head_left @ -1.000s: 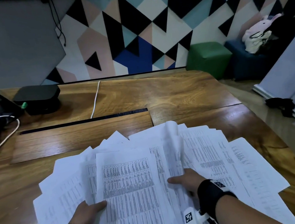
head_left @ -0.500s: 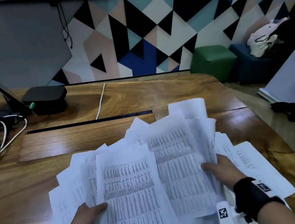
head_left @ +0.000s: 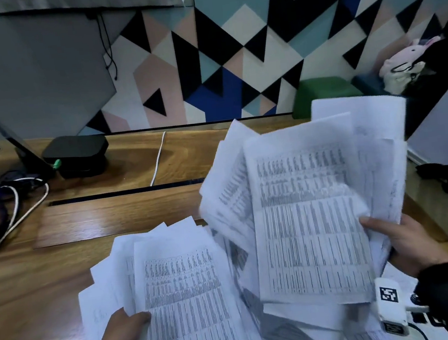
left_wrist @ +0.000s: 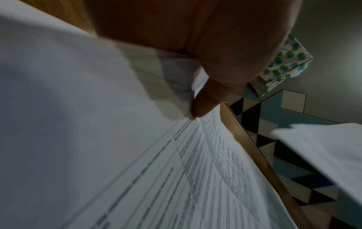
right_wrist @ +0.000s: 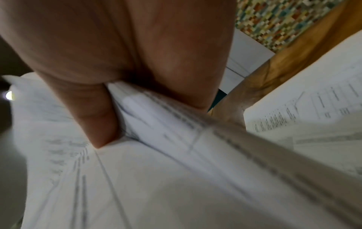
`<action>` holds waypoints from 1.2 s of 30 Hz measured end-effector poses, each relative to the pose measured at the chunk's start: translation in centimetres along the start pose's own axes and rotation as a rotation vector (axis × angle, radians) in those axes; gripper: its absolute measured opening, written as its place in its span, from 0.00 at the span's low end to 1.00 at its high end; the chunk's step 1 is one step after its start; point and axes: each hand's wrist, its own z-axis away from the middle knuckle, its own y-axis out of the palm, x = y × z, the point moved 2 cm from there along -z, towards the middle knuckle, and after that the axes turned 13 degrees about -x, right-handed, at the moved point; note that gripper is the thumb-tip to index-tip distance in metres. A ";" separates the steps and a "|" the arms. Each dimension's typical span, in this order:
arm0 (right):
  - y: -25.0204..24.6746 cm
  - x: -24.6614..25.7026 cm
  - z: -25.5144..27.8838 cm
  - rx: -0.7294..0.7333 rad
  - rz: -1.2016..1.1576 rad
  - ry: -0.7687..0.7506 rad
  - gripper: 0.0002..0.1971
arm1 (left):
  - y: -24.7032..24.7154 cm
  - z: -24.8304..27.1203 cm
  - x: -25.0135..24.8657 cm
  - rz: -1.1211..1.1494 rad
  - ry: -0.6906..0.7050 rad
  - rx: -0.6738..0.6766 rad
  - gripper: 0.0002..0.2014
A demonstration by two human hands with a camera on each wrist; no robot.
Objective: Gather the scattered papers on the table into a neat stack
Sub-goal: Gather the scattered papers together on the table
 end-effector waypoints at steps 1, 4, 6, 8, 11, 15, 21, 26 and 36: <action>0.0 -0.1 -0.1 -0.002 -0.036 0.008 0.30 | 0.1 0.4 -0.1 0.012 -0.003 -0.001 0.05; 1.1 -0.7 0.3 0.025 -0.111 0.067 0.21 | 1.0 0.9 -0.1 0.092 -0.076 0.037 0.04; 2.6 -2.4 1.0 0.036 -0.055 0.125 0.12 | 1.9 1.3 -0.3 0.152 -0.140 0.055 0.05; 4.0 -5.3 1.7 0.060 0.079 0.216 0.10 | 2.8 1.7 -0.2 0.213 -0.205 0.068 0.08; 5.1 -10.5 2.7 0.109 0.344 0.361 0.13 | 3.9 2.4 0.2 0.274 -0.323 0.058 0.13; 5.5 -14.9 3.1 0.193 0.599 0.449 0.21 | 4.5 2.7 0.3 0.413 -0.498 0.212 0.24; 6.5 -14.1 3.6 0.298 0.657 0.436 0.27 | 5.3 2.5 -0.4 0.143 -0.336 0.054 0.51; 7.3 -11.2 4.4 0.139 0.591 0.257 0.04 | 5.5 2.5 -1.1 0.141 -0.321 0.033 0.35; 2.7 -1.4 -1.9 -0.061 0.169 0.074 0.12 | 2.3 -7.4 4.0 -0.016 -0.185 0.043 0.44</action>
